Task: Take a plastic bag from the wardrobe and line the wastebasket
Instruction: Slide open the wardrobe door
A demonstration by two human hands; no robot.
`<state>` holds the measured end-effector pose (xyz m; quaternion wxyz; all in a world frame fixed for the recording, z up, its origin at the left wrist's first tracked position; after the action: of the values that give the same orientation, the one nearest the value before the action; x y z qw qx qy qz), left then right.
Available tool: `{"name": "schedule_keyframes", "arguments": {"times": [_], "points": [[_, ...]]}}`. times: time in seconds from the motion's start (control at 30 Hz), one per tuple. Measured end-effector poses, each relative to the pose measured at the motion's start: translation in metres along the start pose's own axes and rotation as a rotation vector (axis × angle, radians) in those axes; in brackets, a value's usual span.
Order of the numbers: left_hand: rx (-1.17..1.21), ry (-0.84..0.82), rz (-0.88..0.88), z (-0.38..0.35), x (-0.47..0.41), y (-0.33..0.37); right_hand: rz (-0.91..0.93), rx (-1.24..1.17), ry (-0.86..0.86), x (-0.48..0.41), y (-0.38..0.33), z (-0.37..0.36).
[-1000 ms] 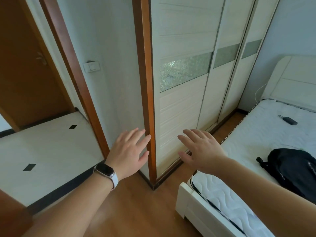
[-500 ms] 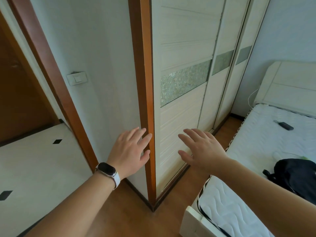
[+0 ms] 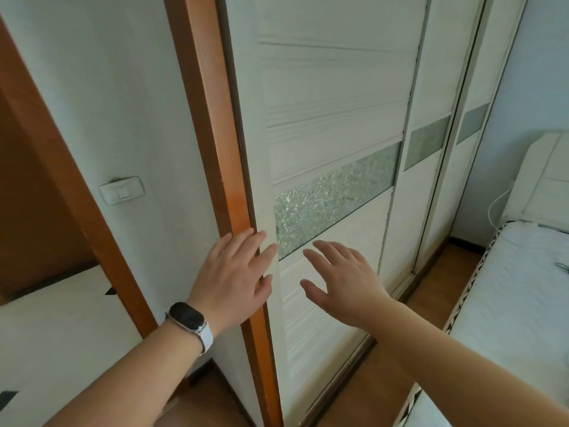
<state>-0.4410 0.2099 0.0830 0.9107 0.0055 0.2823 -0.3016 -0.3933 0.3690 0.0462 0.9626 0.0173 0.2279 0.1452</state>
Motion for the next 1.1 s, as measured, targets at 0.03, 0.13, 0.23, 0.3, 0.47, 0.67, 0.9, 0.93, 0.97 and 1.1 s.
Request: {"name": "schedule_keyframes", "arguments": {"times": [0.03,0.13,0.23,0.3,0.47,0.67,0.9,0.93,0.97,1.1], "points": [[-0.009,0.035,0.006,0.003,-0.015,0.003,0.014,-0.007,0.039,-0.010,0.013,-0.001],[-0.036,0.127,0.032,0.010,-0.055,0.011,0.068,-0.039,0.152,-0.041,0.047,0.002],[-0.076,0.178,0.074,0.011,-0.083,0.008,0.121,-0.042,0.225,-0.067,0.067,0.002],[-0.109,0.209,0.090,0.011,-0.094,0.005,0.131,-0.058,0.272,-0.081,0.074,0.000],[-0.169,0.304,0.139,0.015,-0.114,-0.004,0.172,-0.075,0.422,-0.116,0.086,0.003],[-0.283,0.332,0.118,-0.002,-0.117,-0.016,0.186,-0.068,0.582,-0.159,0.087,0.001],[-0.351,0.397,0.063,-0.011,-0.120,-0.022,0.234,-0.059,0.734,-0.179,0.085,-0.018],[-0.356,0.407,0.066,-0.011,-0.121,-0.022,0.236,-0.049,0.738,-0.180,0.087,-0.021],[-0.356,0.419,0.074,-0.011,-0.121,-0.022,0.231,-0.049,0.735,-0.182,0.088,-0.024],[-0.337,0.446,0.096,-0.009,-0.119,-0.020,0.197,-0.084,0.710,-0.184,0.089,-0.035]]}}
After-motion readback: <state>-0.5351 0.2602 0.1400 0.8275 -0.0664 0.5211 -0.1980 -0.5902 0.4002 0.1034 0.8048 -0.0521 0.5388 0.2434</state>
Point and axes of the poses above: each hand's wrist, its own x-axis away from the middle knuckle, its own z-axis out of the back of the hand, y = z × x, the point moved 7 cm from there along -x, towards the middle knuckle, and after that the axes turned 15 degrees about z, right-handed, at the moved point
